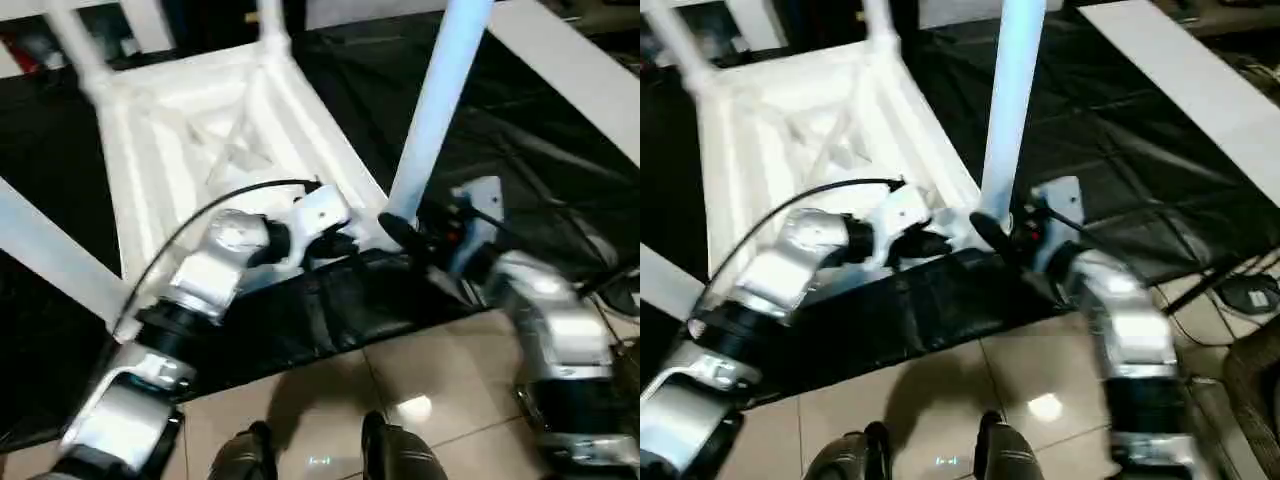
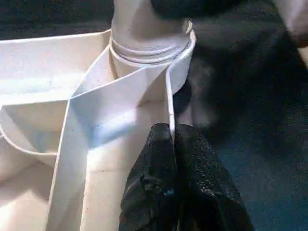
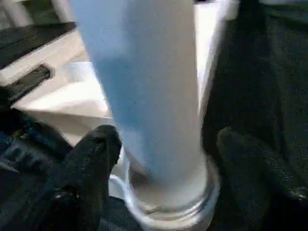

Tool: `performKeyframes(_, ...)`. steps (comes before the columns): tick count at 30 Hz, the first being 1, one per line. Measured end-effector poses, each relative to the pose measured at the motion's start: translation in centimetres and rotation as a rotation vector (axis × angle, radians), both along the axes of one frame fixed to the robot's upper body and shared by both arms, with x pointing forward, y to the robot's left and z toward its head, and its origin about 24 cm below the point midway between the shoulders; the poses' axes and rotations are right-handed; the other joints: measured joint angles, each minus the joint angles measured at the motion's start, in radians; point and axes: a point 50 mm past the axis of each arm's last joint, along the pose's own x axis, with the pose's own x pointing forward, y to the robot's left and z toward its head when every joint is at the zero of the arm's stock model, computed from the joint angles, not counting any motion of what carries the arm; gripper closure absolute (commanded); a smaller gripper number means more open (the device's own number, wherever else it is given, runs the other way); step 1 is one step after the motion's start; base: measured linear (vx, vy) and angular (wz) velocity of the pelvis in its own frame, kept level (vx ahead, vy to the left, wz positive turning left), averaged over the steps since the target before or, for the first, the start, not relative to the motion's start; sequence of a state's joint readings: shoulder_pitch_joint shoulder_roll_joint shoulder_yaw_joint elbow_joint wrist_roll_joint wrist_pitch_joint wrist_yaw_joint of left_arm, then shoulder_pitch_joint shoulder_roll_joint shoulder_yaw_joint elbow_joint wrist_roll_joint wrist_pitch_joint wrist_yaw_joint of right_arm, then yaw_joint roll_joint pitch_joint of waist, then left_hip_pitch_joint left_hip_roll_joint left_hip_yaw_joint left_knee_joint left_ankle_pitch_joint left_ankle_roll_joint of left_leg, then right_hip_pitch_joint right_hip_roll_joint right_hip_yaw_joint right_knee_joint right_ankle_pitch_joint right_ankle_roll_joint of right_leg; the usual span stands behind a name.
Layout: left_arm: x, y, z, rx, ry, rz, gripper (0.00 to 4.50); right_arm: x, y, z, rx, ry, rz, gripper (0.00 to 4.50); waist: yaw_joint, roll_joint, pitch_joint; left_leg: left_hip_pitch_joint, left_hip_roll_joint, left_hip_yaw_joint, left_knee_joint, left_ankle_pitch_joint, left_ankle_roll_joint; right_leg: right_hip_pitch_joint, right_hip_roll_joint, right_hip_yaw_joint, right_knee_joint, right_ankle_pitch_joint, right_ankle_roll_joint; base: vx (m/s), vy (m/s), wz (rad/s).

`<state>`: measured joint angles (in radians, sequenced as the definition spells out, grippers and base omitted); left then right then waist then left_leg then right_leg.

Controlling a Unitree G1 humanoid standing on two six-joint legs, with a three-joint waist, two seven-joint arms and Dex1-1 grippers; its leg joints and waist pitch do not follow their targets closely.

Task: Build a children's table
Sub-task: Rotate leg to tighten

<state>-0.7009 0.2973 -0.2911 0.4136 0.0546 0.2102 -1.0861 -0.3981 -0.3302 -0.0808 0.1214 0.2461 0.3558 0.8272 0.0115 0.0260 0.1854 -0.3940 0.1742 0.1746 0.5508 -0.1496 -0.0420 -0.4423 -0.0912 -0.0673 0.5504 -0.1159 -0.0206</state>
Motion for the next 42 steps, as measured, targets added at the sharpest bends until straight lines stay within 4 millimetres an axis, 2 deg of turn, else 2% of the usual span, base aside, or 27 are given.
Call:
performKeyframes(3, -0.4, 1.1, -0.1, 0.019, 0.006, -0.108, 4.50, -0.9, -1.2, 0.7, -0.063, -0.007, 0.184, 0.59, 0.015, 0.001, 0.000, -0.001, 0.000, 0.000, 0.001, -0.001, 0.001, -0.001, 0.000, 0.000, 0.003, -0.003, -0.002, 0.000, 0.000, 0.00)
performKeyframes(5, -0.6, 1.5, -0.2, 0.038, 0.005, -0.165, 4.50, -1.4, -1.3, 1.0, -0.078, -0.006, 0.300, 0.59, 0.025, 0.001, 0.000, 0.000, 0.000, 0.000, 0.003, -0.001, 0.002, -0.001, 0.000, 0.000, 0.005, -0.003, -0.003, 0.000, 0.000, 0.00)
performKeyframes(10, -1.0, 2.2, -0.4, 0.071, 0.053, -0.290, 4.50, -2.4, -1.4, 0.9, -0.138, 0.024, 0.541, 0.59, 0.035, 0.001, 0.000, 0.000, 0.000, 0.001, 0.010, -0.004, -0.003, 0.001, -0.002, 0.002, 0.008, -0.003, -0.003, 0.000, 0.000, 0.00)
performKeyframes(11, -1.0, 2.3, -0.5, 0.085, 0.056, -0.318, 4.50, -2.3, -1.4, 0.9, -0.137, 0.043, 0.586, 0.86, 0.035, 0.001, 0.000, 0.000, 0.000, 0.001, 0.011, -0.004, -0.003, 0.002, -0.002, 0.002, 0.008, -0.003, -0.003, 0.000, 0.000, 0.00)
performKeyframes(16, -1.2, 2.4, -0.5, 0.125, 0.067, -0.401, 4.50, -1.8, -0.9, 1.0, -0.148, 0.069, 0.672, 1.05, 0.038, 0.001, 0.000, 0.000, 0.001, 0.001, 0.013, -0.004, -0.004, 0.004, -0.002, 0.002, 0.009, -0.003, -0.003, 0.000, 0.000, 0.00)
performKeyframes(17, -1.3, 2.3, -0.4, 0.127, 0.066, -0.413, 4.50, -1.7, -0.8, 0.8, -0.155, 0.078, 0.688, 1.34, 0.041, 0.001, 0.000, 0.000, 0.001, 0.001, 0.014, -0.004, -0.004, 0.004, -0.002, 0.003, 0.009, -0.003, -0.003, 0.000, 0.000, 0.00)
performKeyframes(22, -1.2, 2.3, -0.3, 0.130, 0.060, -0.432, 4.50, -1.6, -0.5, 0.7, -0.164, 0.098, 0.740, 1.69, 0.043, 0.000, 0.000, -0.001, 0.001, 0.003, 0.013, -0.004, -0.004, 0.004, -0.002, 0.003, 0.010, -0.003, -0.003, 0.000, 0.000, 0.00)
performKeyframes(27, -1.1, 2.4, -0.5, 0.127, 0.063, -0.437, 4.50, -1.6, -0.4, 0.7, -0.151, 0.114, 0.785, 2.23, 0.044, 0.000, 0.000, 0.000, 0.002, 0.003, 0.013, -0.004, -0.003, 0.003, -0.002, 0.002, 0.010, -0.003, -0.003, 0.000, 0.000, 0.00)
performKeyframes(35, -1.1, 2.6, -0.4, 0.120, 0.074, -0.426, 4.50, -1.6, -0.2, 0.6, -0.131, 0.138, 0.784, 2.49, 0.046, 0.000, 0.000, 0.000, 0.002, 0.003, 0.014, -0.004, -0.004, 0.004, -0.002, 0.003, 0.011, -0.003, -0.003, 0.000, 0.000, 0.00)
performKeyframes(42, -0.9, 2.2, -0.3, 0.072, 0.105, -0.228, 4.50, -2.2, 0.0, -0.1, -0.043, 0.128, 0.533, 2.49, 0.041, 0.001, 0.000, 0.003, 0.002, 0.004, 0.014, -0.004, -0.004, 0.005, -0.002, 0.003, 0.011, -0.007, 0.004, 0.000, 0.000, 0.00)
